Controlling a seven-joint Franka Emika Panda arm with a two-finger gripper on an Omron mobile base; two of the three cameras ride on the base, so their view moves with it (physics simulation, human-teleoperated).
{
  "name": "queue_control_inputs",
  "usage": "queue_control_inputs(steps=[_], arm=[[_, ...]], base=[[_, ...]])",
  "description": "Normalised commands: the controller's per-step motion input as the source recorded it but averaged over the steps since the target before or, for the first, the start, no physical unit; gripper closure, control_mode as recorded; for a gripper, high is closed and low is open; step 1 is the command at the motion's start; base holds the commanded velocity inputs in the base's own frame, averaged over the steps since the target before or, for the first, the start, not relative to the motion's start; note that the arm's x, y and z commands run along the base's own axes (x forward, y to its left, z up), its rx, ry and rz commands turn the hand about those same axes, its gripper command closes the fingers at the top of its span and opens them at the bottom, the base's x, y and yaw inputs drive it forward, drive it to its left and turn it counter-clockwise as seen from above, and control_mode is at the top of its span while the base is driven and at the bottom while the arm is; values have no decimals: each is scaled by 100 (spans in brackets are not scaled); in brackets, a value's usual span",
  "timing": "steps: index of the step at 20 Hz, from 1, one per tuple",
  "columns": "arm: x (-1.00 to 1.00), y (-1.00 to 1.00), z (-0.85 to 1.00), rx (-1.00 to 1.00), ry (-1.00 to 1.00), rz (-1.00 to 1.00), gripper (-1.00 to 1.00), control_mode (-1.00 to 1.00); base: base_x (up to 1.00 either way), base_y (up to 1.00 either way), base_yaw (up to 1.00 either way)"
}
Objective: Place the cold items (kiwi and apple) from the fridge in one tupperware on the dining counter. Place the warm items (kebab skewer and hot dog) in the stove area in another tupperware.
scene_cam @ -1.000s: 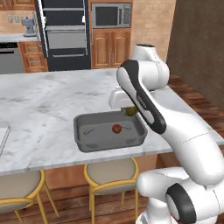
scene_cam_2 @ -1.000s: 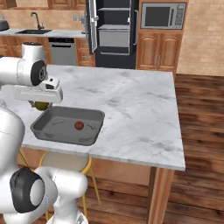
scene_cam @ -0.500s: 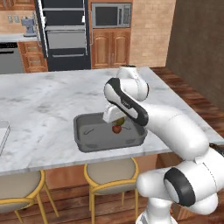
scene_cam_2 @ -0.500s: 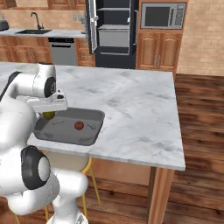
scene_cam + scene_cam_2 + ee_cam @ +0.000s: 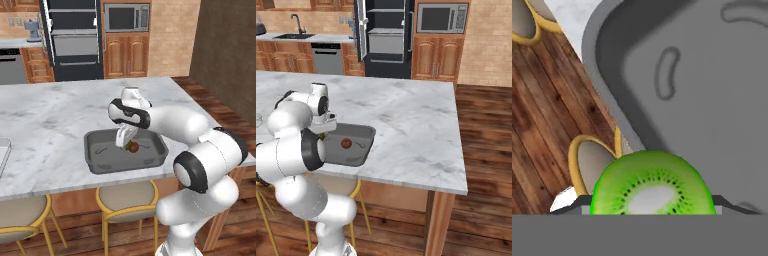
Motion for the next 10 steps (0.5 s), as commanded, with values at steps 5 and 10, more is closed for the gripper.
queue_control_inputs(steps=[5,10], arm=[[63,16,-58,0,0,32,100,-100],[55,13,-55,0,0,31,100,-100]], base=[[0,0,0],[0,0,0]])
